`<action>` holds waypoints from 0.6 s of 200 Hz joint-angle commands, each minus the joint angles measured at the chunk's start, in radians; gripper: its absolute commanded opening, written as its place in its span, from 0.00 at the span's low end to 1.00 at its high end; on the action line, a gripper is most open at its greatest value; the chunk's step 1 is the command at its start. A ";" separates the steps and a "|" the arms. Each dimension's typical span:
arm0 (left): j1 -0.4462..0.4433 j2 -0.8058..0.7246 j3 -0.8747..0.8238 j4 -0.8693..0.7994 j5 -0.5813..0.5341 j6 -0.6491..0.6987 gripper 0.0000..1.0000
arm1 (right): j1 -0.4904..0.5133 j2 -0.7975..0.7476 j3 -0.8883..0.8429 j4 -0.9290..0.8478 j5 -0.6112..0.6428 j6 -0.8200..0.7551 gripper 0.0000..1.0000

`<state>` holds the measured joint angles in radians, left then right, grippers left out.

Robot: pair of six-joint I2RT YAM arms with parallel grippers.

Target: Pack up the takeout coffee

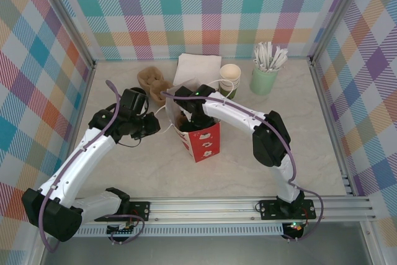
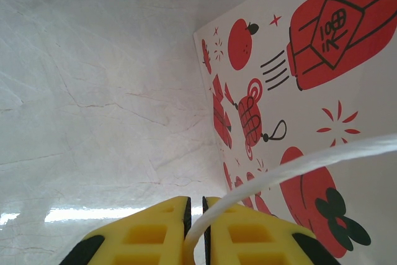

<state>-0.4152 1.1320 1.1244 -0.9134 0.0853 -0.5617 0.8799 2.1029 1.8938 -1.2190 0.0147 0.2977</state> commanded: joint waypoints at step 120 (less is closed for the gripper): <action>0.012 0.010 0.024 -0.015 -0.013 -0.004 0.16 | 0.001 0.012 -0.135 0.100 0.103 -0.078 0.83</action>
<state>-0.4152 1.1389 1.1248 -0.9134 0.0849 -0.5617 0.8845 2.0827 1.8156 -1.1412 0.0441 0.2520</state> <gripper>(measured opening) 0.157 0.840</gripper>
